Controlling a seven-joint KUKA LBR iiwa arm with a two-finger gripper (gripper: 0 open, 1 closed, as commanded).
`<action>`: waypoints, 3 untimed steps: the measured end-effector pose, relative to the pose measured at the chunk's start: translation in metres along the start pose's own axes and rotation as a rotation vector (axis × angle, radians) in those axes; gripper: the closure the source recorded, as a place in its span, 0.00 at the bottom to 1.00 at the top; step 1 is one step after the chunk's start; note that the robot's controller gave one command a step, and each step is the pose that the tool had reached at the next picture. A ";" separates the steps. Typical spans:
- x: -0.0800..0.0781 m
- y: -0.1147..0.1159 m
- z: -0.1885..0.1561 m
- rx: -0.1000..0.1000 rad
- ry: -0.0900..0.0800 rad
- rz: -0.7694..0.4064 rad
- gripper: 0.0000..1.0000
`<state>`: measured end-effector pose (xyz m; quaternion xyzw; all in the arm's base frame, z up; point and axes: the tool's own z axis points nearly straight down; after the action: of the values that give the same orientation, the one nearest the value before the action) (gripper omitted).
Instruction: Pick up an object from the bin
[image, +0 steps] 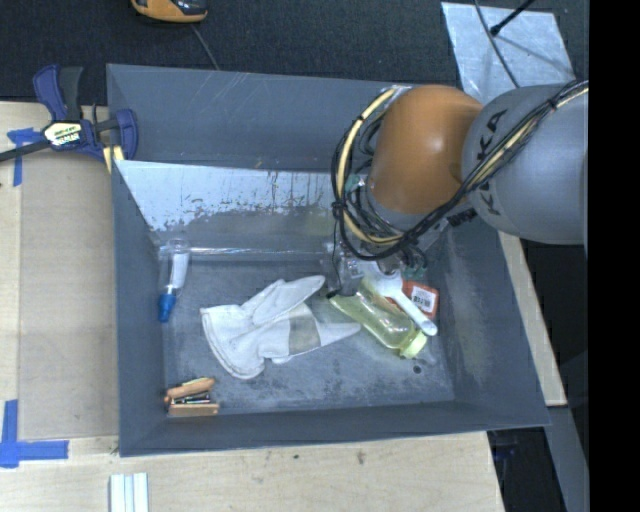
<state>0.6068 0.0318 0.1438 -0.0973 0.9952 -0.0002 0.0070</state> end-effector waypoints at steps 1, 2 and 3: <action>0.009 -0.002 -0.025 -0.003 0.022 0.010 1.00; 0.003 0.022 -0.028 -0.002 0.013 0.020 0.00; 0.003 0.022 -0.029 -0.002 0.011 0.020 0.00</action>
Offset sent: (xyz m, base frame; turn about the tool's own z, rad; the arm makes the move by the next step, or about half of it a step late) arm -0.0084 0.0211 0.0284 0.0204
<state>0.5992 0.0527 0.1726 -0.0873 0.9962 0.0003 0.0015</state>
